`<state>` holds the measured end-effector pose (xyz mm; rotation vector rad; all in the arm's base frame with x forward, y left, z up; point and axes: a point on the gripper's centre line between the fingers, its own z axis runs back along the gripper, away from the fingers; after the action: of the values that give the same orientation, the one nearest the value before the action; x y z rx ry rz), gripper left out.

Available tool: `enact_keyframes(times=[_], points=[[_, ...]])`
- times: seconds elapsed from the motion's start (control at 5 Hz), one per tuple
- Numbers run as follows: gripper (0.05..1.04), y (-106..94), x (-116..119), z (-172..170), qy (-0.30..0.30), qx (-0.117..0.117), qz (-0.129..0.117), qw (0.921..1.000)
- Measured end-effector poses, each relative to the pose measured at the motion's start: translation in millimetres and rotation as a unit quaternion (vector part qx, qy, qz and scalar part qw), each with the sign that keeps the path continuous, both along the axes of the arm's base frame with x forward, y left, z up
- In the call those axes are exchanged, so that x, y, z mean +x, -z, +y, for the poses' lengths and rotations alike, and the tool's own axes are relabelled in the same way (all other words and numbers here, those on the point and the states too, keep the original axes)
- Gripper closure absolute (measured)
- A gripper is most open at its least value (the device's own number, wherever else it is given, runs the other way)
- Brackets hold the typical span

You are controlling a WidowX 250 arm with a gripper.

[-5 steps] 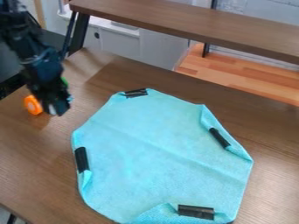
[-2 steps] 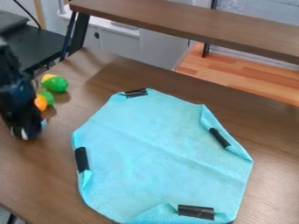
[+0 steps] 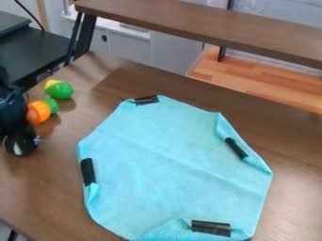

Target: Move the sushi from the blue cloth to the bottom left side of the table

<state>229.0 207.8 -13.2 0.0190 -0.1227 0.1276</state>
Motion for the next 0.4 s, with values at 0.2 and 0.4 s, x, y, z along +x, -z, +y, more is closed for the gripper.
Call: enact_keyframes(times=[0.2,0.4], points=[[0.079,-7.6,0.6,-8.4,-0.014,-0.057,0.005,0.9983],[0.083,-26.0,11.7,-2.7,-0.045,-0.081,0.012,0.9956]])
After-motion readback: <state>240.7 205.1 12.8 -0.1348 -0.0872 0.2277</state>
